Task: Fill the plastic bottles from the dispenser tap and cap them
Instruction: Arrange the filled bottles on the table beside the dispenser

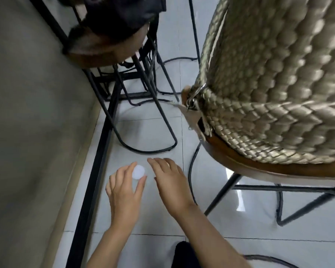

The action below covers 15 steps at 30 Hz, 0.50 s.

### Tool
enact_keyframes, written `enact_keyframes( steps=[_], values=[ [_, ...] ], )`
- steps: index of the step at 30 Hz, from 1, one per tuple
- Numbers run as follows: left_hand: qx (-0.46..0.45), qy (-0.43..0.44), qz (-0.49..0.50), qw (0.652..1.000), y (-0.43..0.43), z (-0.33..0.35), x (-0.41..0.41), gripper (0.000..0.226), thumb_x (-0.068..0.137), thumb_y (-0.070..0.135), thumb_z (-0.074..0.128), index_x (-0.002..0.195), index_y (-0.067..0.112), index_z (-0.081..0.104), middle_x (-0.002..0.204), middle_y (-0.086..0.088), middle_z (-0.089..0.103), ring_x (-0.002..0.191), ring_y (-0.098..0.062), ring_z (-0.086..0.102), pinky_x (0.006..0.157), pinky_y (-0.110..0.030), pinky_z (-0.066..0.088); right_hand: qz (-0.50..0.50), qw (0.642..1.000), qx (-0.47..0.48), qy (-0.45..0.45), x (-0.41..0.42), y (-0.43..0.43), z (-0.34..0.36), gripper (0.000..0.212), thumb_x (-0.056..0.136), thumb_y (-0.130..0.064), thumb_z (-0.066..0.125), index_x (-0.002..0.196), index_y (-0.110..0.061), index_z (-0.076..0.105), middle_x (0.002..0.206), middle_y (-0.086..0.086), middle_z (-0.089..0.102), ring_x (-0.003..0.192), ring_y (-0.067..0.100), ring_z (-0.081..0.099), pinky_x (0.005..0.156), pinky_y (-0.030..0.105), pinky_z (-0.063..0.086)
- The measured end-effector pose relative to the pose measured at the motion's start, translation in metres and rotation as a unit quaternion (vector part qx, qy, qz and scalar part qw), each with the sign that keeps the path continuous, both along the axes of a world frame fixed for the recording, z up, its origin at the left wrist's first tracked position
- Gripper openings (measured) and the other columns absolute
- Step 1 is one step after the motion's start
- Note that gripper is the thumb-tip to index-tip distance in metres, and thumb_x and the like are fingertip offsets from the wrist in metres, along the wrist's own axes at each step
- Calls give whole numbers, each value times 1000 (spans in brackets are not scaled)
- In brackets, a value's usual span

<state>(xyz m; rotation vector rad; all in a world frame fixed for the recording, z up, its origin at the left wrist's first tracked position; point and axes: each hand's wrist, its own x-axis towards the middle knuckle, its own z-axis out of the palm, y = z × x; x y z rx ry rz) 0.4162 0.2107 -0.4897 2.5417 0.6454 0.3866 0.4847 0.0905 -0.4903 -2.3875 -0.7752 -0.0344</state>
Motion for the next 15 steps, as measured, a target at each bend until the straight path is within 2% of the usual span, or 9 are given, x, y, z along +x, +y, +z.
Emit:
enact_keyframes(
  steps=[3,5,7,9,11,13,15],
  values=[
    [-8,-33,16,999,-9,56,1,53,92,49,45,133,19,59,120,2,56,112,-24,49,101,-41,30,7,1000,6,17,-1,-6,60,74,57,-4,87,123,-20,59,116,-4,65,103,19,64,81,30,56],
    [-21,-49,26,998,-16,96,6,53,97,56,44,134,21,58,121,6,55,112,-23,49,102,-45,34,9,1000,4,23,-1,-10,96,77,54,-4,87,122,-22,57,117,-6,63,103,17,63,80,27,56],
    [-31,-66,25,997,-23,134,11,58,93,60,38,135,24,57,120,11,54,111,-19,46,99,-52,40,32,999,2,29,0,-13,131,76,65,-2,78,133,-23,49,128,-7,56,115,17,57,91,28,52],
    [-41,-102,20,994,-28,169,17,60,89,59,37,134,25,58,117,14,52,108,-16,45,92,-56,44,62,997,17,49,3,-16,168,73,82,3,60,146,-24,35,144,-6,44,132,19,43,107,33,41],
    [-48,-134,17,990,-31,201,24,59,89,57,39,134,24,59,116,13,52,107,-16,44,88,-55,46,72,994,28,83,8,-22,207,72,91,3,49,152,-28,24,152,-9,33,138,15,31,113,33,31],
    [-58,-157,14,986,-35,234,32,55,91,54,43,133,22,59,115,11,53,105,-15,43,86,-47,44,67,993,43,82,15,-28,244,71,94,3,43,153,-31,22,154,-14,27,139,9,27,113,26,27],
    [-77,-173,12,982,-42,268,40,40,98,48,54,131,25,58,114,15,53,104,-10,42,87,-38,40,62,994,49,80,22,-36,280,71,95,5,38,153,-32,21,157,-18,23,139,5,26,110,21,26]
  ],
)
